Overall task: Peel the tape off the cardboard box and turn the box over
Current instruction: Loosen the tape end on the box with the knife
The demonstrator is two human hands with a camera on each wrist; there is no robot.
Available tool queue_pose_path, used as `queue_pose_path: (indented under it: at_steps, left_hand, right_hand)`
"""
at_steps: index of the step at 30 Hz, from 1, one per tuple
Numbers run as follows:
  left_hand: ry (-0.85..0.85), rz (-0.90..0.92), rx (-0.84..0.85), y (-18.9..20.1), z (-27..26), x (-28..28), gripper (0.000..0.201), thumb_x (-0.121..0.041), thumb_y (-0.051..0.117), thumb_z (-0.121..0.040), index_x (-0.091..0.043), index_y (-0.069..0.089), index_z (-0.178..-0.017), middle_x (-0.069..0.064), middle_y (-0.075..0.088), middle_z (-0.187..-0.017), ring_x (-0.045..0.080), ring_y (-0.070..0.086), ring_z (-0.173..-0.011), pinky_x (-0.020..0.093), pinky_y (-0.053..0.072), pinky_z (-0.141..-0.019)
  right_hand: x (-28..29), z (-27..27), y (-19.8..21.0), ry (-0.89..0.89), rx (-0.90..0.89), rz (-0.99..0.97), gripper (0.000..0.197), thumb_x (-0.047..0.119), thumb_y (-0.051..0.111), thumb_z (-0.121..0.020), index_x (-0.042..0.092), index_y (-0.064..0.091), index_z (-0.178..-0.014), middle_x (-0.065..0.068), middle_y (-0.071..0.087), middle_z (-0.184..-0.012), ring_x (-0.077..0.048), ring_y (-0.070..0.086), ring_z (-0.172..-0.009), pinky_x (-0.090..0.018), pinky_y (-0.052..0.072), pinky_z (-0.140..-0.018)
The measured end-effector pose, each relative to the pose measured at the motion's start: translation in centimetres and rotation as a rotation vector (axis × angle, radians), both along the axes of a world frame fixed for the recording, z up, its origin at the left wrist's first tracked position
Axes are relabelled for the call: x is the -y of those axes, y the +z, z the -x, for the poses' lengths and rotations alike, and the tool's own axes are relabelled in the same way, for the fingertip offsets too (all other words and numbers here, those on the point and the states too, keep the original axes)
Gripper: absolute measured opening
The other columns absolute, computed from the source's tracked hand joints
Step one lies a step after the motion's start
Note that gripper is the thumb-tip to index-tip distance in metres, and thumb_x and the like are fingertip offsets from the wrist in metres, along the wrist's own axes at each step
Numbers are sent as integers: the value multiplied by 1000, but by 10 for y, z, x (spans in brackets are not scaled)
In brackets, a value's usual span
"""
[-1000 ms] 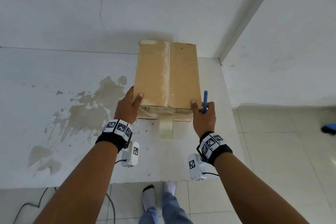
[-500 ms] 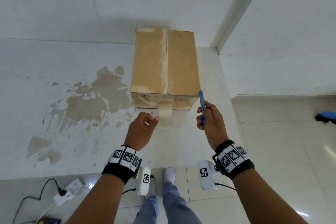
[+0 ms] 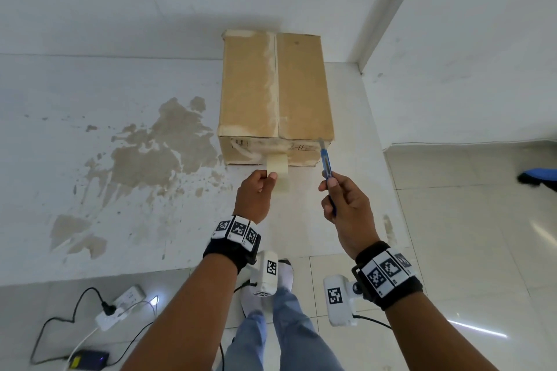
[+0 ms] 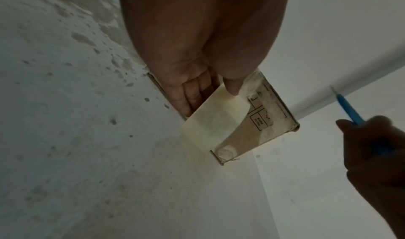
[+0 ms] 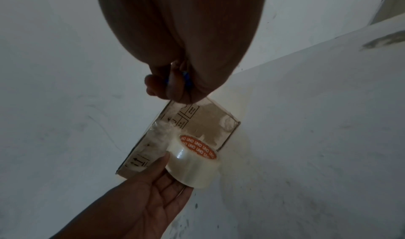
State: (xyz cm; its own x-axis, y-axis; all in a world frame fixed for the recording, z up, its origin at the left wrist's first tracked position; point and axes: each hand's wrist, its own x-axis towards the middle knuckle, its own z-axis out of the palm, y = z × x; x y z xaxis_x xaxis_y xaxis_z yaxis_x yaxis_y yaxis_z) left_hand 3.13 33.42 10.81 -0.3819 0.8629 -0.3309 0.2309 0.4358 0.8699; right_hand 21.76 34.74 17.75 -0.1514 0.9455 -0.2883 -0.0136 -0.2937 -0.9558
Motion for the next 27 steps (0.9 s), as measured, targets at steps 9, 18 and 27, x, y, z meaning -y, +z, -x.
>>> queue_pose_path:
  at_steps: [9, 18, 27]
  left_hand:
    - [-9, 11, 24, 7, -1, -2, 32, -36, 50, -99, -9, 64, -106, 2, 65, -76, 23, 58, -76, 29, 40, -66]
    - [-7, 70, -46, 14, -5, -15, 50, -44, 46, -99, -12, 33, -62, 2, 36, -61, 19, 37, -57, 34, 28, -57]
    - [27, 25, -90, 19, -11, -9, 53, -42, 48, -99, -15, 25, -59, -1, 28, -57, 16, 29, -53, 30, 25, -53]
  right_hand:
    - [-1, 5, -1, 20, 171, 5, 25, 30, 56, -101, 10, 57, -87, 4, 55, -70, -10, 40, -47, -15, 34, -44]
    - [-51, 5, 22, 459, 744, -306, 20, 35, 65, -96, 21, 57, -83, 11, 72, -76, -6, 56, -63, -24, 41, -58]
    - [-84, 30, 60, 645, 1148, -517, 17, 32, 63, -94, 18, 57, -87, -1, 71, -93, -27, 62, -77, -31, 44, -64]
